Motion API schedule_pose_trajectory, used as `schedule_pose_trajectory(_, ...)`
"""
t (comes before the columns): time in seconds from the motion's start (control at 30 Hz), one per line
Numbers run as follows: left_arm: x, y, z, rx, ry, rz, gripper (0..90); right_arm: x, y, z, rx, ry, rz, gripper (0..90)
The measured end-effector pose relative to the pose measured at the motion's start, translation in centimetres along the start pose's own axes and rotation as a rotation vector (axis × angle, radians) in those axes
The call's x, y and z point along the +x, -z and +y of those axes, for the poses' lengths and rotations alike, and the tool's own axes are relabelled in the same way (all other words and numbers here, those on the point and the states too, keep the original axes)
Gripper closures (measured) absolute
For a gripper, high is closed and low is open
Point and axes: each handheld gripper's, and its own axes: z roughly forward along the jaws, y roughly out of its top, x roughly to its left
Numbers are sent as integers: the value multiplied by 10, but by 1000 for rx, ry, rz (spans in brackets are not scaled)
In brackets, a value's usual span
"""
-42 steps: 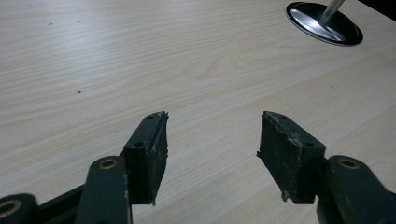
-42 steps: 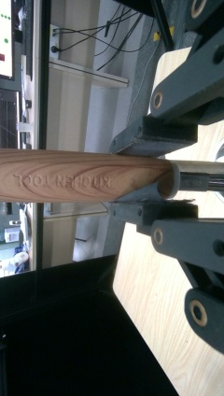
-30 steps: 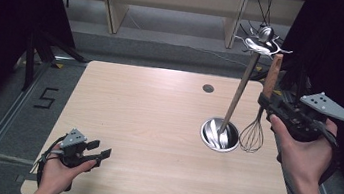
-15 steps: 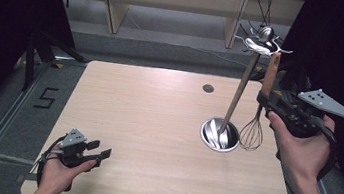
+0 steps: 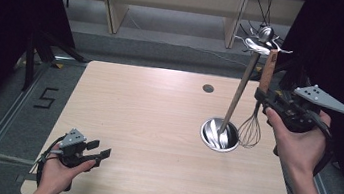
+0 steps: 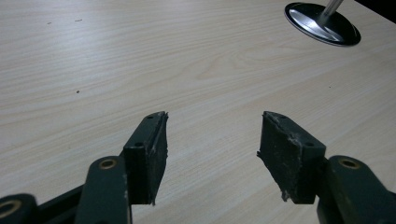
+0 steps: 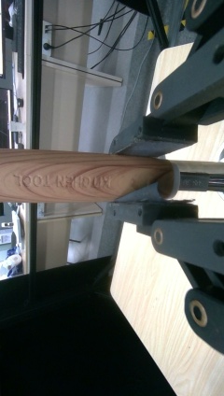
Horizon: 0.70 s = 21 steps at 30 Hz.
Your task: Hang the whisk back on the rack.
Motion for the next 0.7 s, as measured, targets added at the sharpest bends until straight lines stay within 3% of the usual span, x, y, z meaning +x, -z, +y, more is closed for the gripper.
schedule_pose_trajectory(0.17, 0, 0, 0, -2, 1, -2, 409, -1, -4, -1, 9, 12, -5, 697)
schedule_pose_trajectory(0.33, 0, 0, 0, 0, 1, 0, 409, 1, -5, -5, 18, -17, -4, 697)
schedule_pose_trajectory(0.5, 0, 0, 0, -2, 2, -2, 409, 0, -6, -6, 19, 8, -3, 696)
schedule_pose_trajectory(0.7, 0, 0, 0, 0, 3, 1, 409, 2, -5, -9, 22, -11, -3, 693)
